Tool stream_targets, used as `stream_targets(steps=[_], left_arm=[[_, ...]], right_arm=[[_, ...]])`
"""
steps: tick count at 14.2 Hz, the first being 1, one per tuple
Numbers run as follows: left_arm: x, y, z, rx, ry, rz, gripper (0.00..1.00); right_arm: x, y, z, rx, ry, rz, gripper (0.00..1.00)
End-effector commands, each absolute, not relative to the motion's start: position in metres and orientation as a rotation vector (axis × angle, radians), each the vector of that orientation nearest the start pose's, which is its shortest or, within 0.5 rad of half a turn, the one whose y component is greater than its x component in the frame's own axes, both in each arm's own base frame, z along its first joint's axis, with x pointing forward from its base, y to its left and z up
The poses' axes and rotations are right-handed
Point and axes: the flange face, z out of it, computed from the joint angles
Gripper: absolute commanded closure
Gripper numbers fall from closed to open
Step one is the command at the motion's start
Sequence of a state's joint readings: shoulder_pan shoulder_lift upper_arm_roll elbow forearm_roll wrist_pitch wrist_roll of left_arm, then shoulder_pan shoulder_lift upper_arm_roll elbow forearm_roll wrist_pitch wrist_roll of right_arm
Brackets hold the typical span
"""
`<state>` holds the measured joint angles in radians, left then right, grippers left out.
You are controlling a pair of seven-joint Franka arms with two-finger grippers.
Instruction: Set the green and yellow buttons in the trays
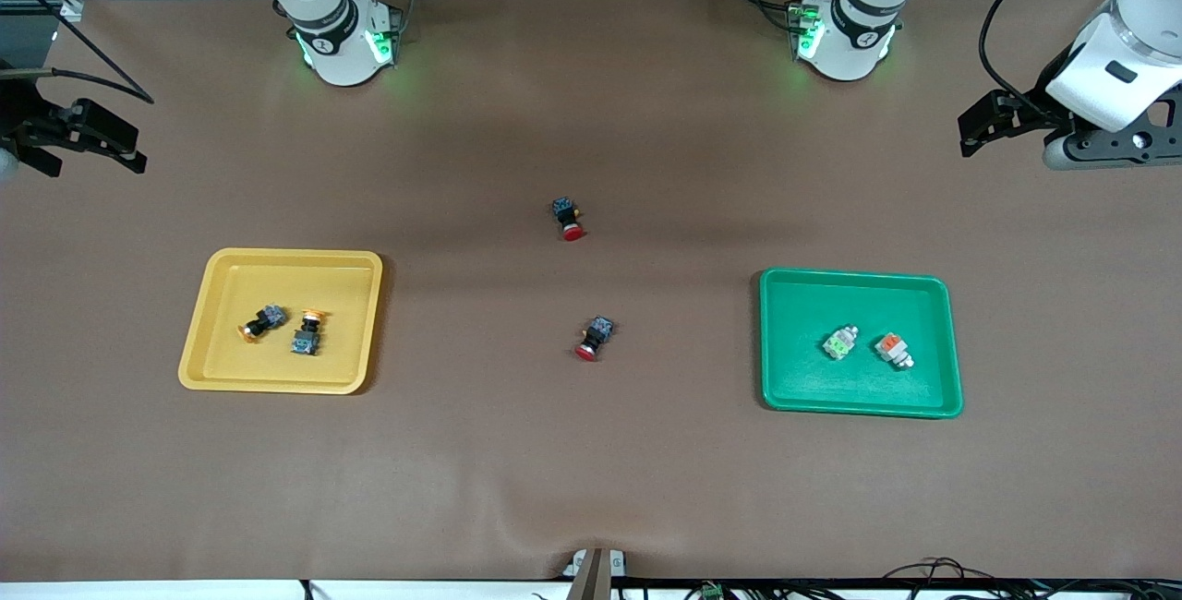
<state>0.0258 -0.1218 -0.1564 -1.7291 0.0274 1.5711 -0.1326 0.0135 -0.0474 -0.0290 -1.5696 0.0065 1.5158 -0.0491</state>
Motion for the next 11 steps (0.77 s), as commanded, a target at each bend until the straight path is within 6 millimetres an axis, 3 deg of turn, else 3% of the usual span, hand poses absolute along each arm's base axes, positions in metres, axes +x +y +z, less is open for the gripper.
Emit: stream_targets(steps=[1, 6, 11], left_arm=[[0.512, -0.068, 0.626, -3.100, -0.021, 0.032, 0.00], [0.511, -0.069, 0.644, -3.099, -0.023, 0.065, 0.00], [0.511, -0.070, 0.644, -3.098, -0.018, 0.072, 0.00]], right_arm=[[0.524, -0.008, 0.648, -3.112, -0.059, -0.014, 0.00], [0.524, -0.005, 0.647, -3.111, -0.069, -0.011, 0.00], [0.526, -0.004, 0.645, -3.110, -0.073, -0.004, 0.00]])
